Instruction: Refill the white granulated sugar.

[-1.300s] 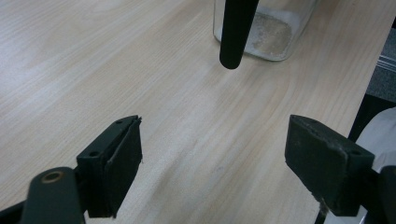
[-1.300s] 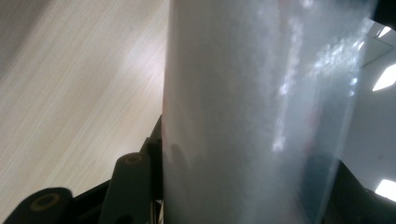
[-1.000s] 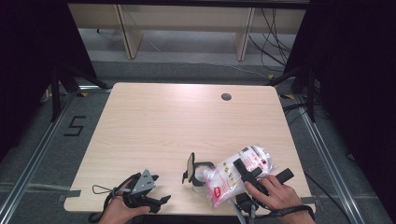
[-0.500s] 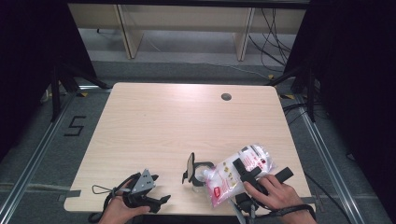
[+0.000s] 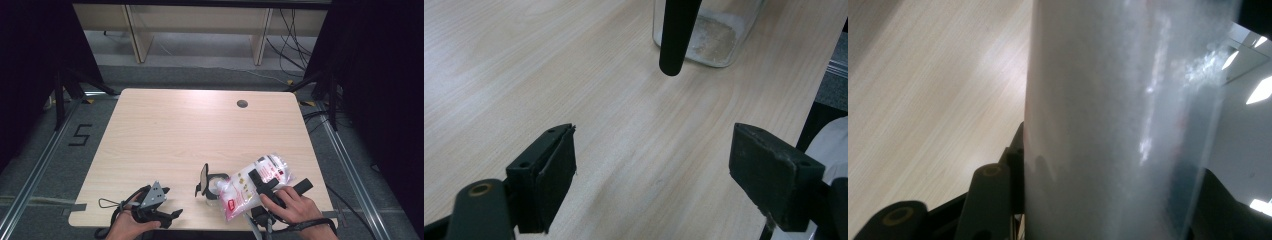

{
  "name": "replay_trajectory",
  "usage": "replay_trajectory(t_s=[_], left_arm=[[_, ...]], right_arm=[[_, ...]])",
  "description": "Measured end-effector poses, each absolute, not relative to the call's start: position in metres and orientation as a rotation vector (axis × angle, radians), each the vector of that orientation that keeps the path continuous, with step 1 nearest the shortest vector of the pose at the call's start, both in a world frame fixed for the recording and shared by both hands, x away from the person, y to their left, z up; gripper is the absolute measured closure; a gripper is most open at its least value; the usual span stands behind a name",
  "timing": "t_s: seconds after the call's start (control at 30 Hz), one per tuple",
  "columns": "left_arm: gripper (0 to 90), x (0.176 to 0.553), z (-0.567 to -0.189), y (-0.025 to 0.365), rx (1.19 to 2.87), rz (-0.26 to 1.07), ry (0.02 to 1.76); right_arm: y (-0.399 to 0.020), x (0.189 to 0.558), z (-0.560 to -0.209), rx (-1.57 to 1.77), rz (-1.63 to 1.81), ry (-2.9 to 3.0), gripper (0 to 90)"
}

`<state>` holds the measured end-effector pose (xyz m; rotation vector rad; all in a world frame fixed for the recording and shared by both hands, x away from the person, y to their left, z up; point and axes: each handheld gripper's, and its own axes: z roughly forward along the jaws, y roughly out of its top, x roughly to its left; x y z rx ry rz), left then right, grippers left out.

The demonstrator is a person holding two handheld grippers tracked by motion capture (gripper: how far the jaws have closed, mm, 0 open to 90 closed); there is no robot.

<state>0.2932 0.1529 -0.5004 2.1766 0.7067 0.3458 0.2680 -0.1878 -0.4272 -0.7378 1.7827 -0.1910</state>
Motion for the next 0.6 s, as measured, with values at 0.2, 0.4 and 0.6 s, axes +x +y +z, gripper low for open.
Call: replay_trajectory(t_s=[0.2,0.4,0.6], left_arm=[[18.5,0.2938,-0.4991,0.1537,2.198,0.332,0.698],[18.6,0.2937,-0.4995,0.1540,2.189,0.342,0.702],[18.6,0.2932,-0.5001,0.1530,2.182,0.349,0.703]], right_arm=[[-0.1875,0.2673,-0.4270,-0.741,-0.186,1.784,55.4],[-0.1891,0.2645,-0.4197,-0.752,-0.188,1.768,55.6],[-0.1882,0.2654,-0.4264,-0.749,-0.189,1.782,55.8]])
